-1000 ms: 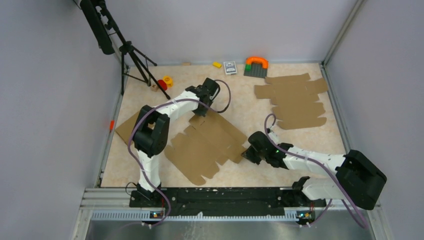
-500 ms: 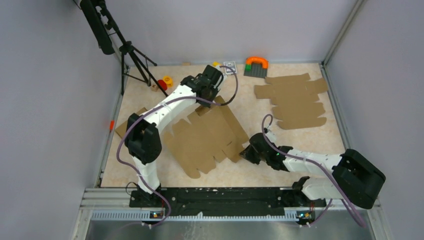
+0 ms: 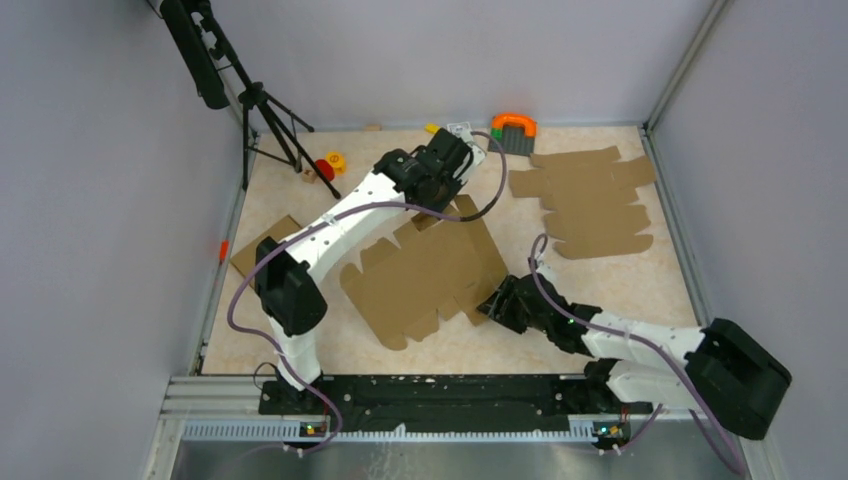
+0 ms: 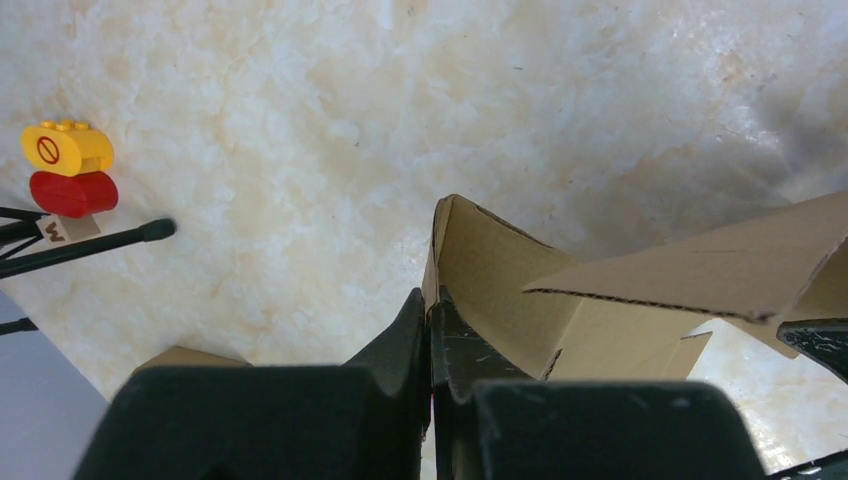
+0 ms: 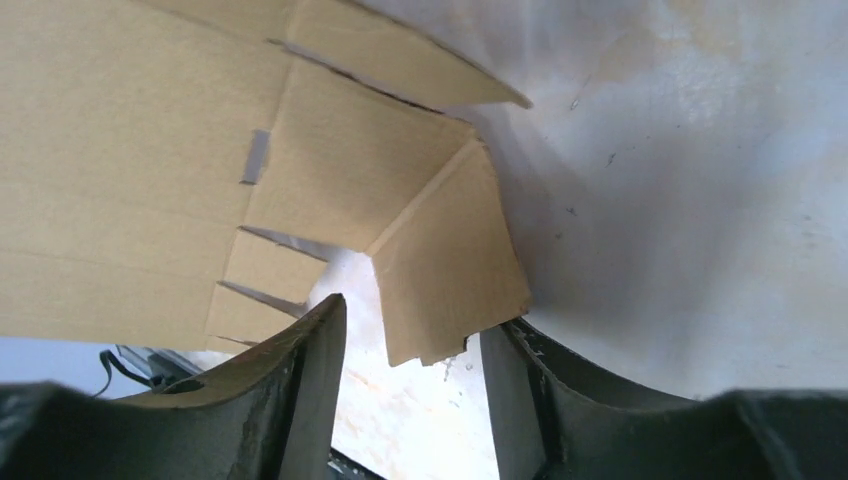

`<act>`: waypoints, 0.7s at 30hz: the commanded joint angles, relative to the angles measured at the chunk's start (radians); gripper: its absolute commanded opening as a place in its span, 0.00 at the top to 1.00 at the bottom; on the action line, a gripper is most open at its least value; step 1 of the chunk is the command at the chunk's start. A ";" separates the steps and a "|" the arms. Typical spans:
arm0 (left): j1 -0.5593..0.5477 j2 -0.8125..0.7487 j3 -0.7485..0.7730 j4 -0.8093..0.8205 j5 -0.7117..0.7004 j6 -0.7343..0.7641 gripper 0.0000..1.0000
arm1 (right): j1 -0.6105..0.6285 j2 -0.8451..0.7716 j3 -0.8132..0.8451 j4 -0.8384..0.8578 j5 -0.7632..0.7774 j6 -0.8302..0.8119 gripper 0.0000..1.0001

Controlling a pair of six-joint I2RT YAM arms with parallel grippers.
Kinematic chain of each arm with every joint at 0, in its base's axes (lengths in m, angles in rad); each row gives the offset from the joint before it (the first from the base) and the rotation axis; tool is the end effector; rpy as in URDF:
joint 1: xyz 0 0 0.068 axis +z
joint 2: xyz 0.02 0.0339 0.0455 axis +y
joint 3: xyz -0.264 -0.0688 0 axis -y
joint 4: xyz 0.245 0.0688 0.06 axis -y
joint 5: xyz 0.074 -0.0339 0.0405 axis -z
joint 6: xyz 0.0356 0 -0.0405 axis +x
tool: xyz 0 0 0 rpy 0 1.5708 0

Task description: Fold the paper box

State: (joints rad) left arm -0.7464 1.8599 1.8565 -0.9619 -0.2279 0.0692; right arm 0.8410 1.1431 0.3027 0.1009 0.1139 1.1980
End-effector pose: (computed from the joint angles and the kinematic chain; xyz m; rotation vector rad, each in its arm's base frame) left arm 0.3008 -0.2673 0.3364 0.9088 2.3287 0.0105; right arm 0.1360 0.1460 0.1375 0.5017 2.4293 0.8583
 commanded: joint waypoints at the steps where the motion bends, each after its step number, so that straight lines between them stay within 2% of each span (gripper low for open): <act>1: -0.026 -0.011 0.098 -0.051 -0.044 0.007 0.99 | -0.006 -0.155 -0.033 -0.059 0.022 -0.106 0.46; 8: -0.059 -0.005 0.170 -0.093 -0.099 0.029 0.98 | -0.009 -0.408 -0.042 -0.243 0.069 -0.187 0.31; 14: -0.066 0.004 0.198 -0.105 -0.120 0.050 0.98 | -0.011 -0.535 -0.013 -0.420 0.114 -0.220 0.18; 18: -0.068 0.021 0.237 -0.145 -0.149 0.062 0.98 | -0.011 -0.554 0.064 -0.539 0.180 -0.251 0.17; 21: -0.072 0.035 0.280 -0.182 -0.180 0.081 0.98 | -0.010 -0.548 0.133 -0.597 0.221 -0.293 0.23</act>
State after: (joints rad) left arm -0.8124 1.8751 2.0590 -1.0927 -0.3485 0.1162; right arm 0.8345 0.6029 0.3092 -0.3874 0.2451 0.9760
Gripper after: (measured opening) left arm 0.023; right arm 0.801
